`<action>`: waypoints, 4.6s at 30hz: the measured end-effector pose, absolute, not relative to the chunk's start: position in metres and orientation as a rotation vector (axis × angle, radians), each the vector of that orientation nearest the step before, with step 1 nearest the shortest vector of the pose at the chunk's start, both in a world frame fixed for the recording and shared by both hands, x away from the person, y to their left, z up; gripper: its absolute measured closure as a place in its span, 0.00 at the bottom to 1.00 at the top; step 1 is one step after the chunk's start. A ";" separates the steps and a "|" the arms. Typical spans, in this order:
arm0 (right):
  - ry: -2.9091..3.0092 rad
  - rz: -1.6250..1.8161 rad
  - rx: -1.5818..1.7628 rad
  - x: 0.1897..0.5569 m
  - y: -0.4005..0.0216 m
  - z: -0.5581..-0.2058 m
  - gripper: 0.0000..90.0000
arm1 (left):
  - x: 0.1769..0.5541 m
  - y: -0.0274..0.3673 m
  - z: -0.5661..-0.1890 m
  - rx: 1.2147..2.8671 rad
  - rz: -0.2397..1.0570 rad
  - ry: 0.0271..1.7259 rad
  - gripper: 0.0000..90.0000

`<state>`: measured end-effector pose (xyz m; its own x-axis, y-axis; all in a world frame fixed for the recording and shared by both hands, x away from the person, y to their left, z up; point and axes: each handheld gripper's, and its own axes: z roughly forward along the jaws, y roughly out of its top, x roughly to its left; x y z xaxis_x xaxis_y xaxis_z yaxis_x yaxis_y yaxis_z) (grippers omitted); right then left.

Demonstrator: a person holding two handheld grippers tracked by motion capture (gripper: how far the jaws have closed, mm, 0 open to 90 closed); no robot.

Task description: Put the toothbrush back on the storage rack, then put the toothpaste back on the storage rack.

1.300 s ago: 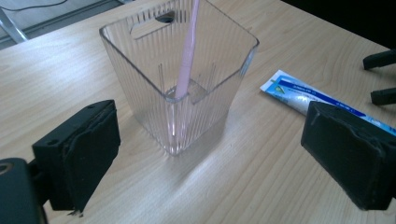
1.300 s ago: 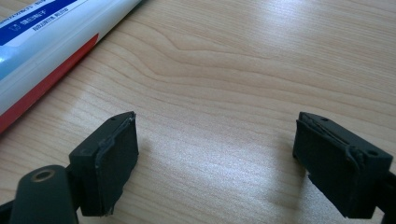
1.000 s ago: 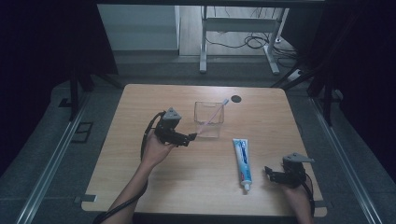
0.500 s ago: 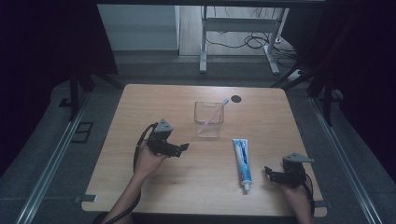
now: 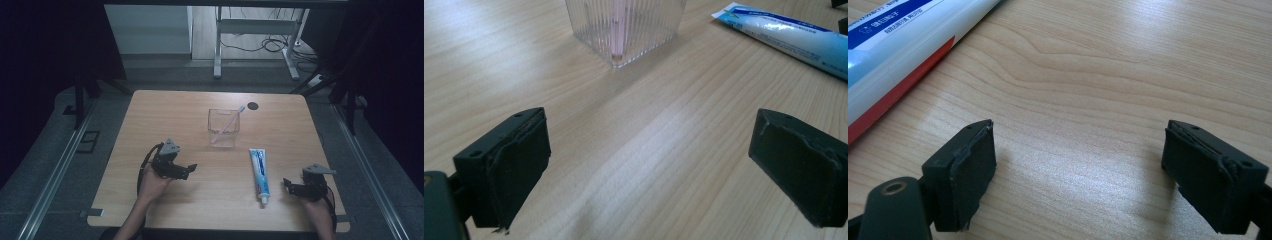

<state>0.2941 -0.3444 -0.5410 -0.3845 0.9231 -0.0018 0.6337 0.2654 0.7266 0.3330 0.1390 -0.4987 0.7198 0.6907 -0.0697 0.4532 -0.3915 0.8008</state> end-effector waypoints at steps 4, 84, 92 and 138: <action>2.114 0.909 1.404 0.294 -0.345 -0.541 0.15 | 0.326 0.143 -0.506 2.055 0.343 0.874 0.04; 2.412 1.035 1.170 0.283 -0.292 -0.497 0.62 | 0.309 0.145 -0.545 2.221 0.351 0.987 0.06; 2.489 1.007 1.109 0.286 -0.276 -0.491 0.83 | 0.309 0.145 -0.544 2.226 0.351 0.984 0.06; 2.648 0.933 1.144 0.301 -0.263 -0.506 0.98 | 0.309 0.145 -0.544 2.226 0.351 0.984 0.06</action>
<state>0.3010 -0.2631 -0.5061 -0.7100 0.6910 0.1359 0.6237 0.5273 0.5770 0.3087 0.1452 -0.5445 0.6795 0.7333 -0.0225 0.5531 -0.4919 0.6724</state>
